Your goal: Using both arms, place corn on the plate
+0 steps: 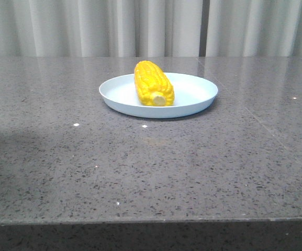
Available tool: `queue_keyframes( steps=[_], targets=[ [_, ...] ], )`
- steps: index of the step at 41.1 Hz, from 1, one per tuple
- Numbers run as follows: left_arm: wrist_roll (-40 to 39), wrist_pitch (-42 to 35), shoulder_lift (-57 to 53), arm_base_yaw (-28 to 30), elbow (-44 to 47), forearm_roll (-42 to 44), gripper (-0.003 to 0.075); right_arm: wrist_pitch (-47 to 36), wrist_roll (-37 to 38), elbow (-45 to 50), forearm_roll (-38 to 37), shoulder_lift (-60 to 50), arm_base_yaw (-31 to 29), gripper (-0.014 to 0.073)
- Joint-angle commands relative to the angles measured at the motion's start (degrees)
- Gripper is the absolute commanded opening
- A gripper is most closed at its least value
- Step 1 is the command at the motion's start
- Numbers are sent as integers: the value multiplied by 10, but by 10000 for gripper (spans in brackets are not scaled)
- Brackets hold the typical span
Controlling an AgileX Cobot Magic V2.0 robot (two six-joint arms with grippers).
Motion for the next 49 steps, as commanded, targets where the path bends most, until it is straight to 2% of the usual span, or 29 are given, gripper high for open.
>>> queue_keyframes(
  steps=[1, 23, 27, 32, 35, 41, 49],
  targets=[
    [-6, -37, -6, -3, -15, -3, -20, -36, -7, -11, 1, 2, 0, -59],
    [-6, -39, -6, -3, -15, -3, -20, -14, -7, -11, 1, 2, 0, -68],
    [-4, -35, -12, 5, -15, 49, -20, -14, -7, -11, 1, 2, 0, -68],
    [-4, -75, -48, 60, 14, 69, -20, -14, -7, -11, 1, 2, 0, -68],
    [-4, -143, -91, 113, 56, 69, -20, -14, -7, -11, 1, 2, 0, -68],
    [-4, -263, -199, 207, 181, 62, -20, -14, -7, -11, 1, 2, 0, -68],
    [-4, -355, -355, 298, 347, 62, -20, -14, -7, -11, 1, 2, 0, -68]
  ],
)
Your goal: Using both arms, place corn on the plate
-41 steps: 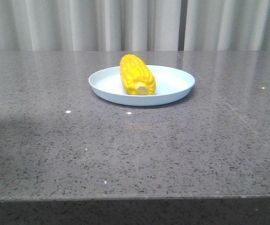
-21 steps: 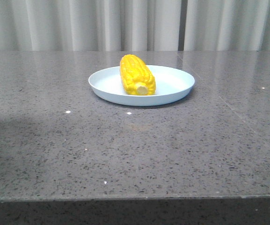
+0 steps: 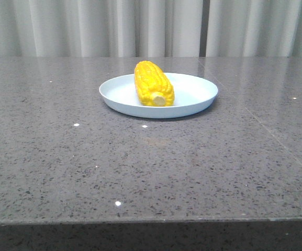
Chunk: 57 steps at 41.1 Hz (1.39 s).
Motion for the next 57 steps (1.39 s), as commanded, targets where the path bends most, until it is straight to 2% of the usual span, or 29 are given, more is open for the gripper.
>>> queue_keyframes(
  steps=[1, 10, 18, 25, 57],
  targets=[
    [-4, -92, -61, 34, 56, -2, -20, -31, -7, -11, 1, 2, 0, -68],
    [-4, -189, -189, 85, 185, -35, -20, -31, -7, -11, 1, 2, 0, -68],
    [-4, -248, -252, 93, 249, -42, -20, -31, -7, -11, 1, 2, 0, -68],
    [-4, -221, -251, 81, 248, -42, -20, -29, -7, -11, 1, 2, 0, -68],
    [-4, -221, -249, 75, 248, -42, -20, -29, -7, -11, 1, 2, 0, -68]
  ],
)
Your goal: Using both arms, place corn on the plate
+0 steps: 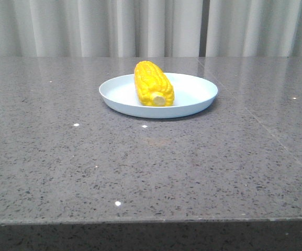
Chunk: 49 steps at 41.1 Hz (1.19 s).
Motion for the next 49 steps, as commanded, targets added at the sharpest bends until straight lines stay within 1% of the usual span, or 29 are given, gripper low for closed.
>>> queue_keyframes(
  steps=[1, 9, 11, 15, 22, 26, 33, 42, 43, 49],
  targets=[
    [-4, -42, -12, -4, 3, -4, -20, -32, -7, -12, 1, 2, 0, -68],
    [-4, -42, -12, -4, 3, -4, -20, -38, -7, -7, 1, -1, 0, -68],
    [-4, -42, -12, -4, 3, -4, -20, -61, -7, 9, -21, -20, -11, -68],
    [-4, -42, -12, -4, 3, -4, -20, -162, -7, 72, -25, -61, -62, -68],
    [-4, -42, -12, -4, 3, -4, -20, -384, -7, 242, -25, -155, -177, -68],
    [-4, -42, -12, -4, 3, -4, -20, -481, -7, 341, -25, -215, -236, -68],
    [-4, -42, -12, -4, 3, -4, -20, -607, -7, 482, -23, -299, -281, -68],
    [-4, -42, -12, -4, 3, -4, -20, -699, -7, 571, -10, -355, -295, -68],
    [-4, -42, -12, -4, 3, -4, -20, -689, -7, 569, -10, -356, -296, -68],
    [-4, -42, -12, -4, 3, -4, -20, -690, -7, 569, -10, -356, -296, -68]
  ],
)
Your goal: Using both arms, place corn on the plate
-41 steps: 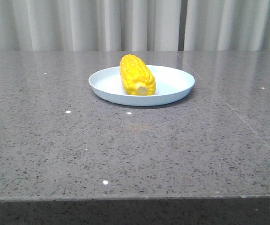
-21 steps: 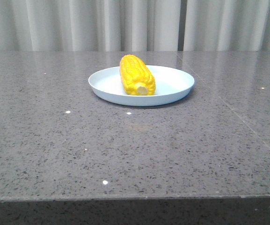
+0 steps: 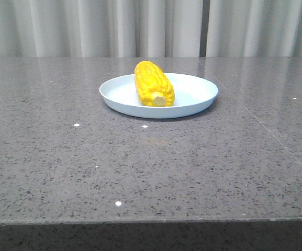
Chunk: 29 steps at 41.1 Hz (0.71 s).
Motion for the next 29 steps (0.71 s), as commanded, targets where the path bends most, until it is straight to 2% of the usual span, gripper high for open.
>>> queue_keyframes(
  steps=[1, 29],
  targets=[
    [-4, -42, -12, -4, 3, -4, -20, -53, -6, -3, 0, -10, -4, -68],
    [-4, -42, -12, -4, 3, -4, -20, -53, -6, -3, 0, -10, 5, -68]
  ],
)
